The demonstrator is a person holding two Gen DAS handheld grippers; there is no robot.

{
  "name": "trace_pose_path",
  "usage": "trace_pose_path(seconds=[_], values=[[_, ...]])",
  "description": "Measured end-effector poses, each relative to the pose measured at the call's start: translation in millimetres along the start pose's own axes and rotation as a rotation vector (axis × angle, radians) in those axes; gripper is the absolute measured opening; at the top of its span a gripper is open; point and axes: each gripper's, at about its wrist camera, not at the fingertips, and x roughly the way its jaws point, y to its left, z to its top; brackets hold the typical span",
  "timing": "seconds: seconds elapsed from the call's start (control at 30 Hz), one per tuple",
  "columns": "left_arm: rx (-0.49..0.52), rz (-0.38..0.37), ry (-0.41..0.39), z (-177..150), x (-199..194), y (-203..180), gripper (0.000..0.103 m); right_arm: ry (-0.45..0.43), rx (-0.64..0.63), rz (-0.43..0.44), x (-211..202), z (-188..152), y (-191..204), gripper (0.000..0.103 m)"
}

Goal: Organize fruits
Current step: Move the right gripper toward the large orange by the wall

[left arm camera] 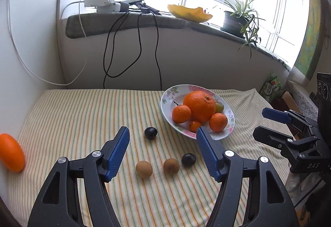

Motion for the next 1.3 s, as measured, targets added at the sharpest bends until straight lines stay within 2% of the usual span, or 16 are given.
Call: trace_pose_path(seconds=[0.23,0.37,0.53,0.67,1.03,1.3], values=[[-0.009,0.061,-0.015,-17.3,-25.0,13.2,0.067,-0.028,0.064,0.038,-7.2,1.5,3.7,0.087],[-0.047,0.099,-0.021,-28.6,-40.1,30.6,0.067,-0.039,0.073,0.061,-7.0,8.3,11.2,0.087],[-0.083,0.162,-0.028,-45.0,-57.7,51.0,0.067,-0.031,-0.01,0.062,0.3,19.4,36.3,0.088],[-0.118,0.238,-0.042,-55.2,-70.2,68.7,0.067,-0.007,-0.063,0.096,13.3,29.1,59.9,0.094],[-0.262,0.371,-0.08,-79.8,-98.5,128.1,0.067,0.066,-0.194,0.284,67.3,47.7,143.0,0.094],[-0.323,0.413,-0.09,-88.4,-98.6,158.1,0.067,0.135,-0.224,0.45,113.8,58.4,200.6,0.094]])
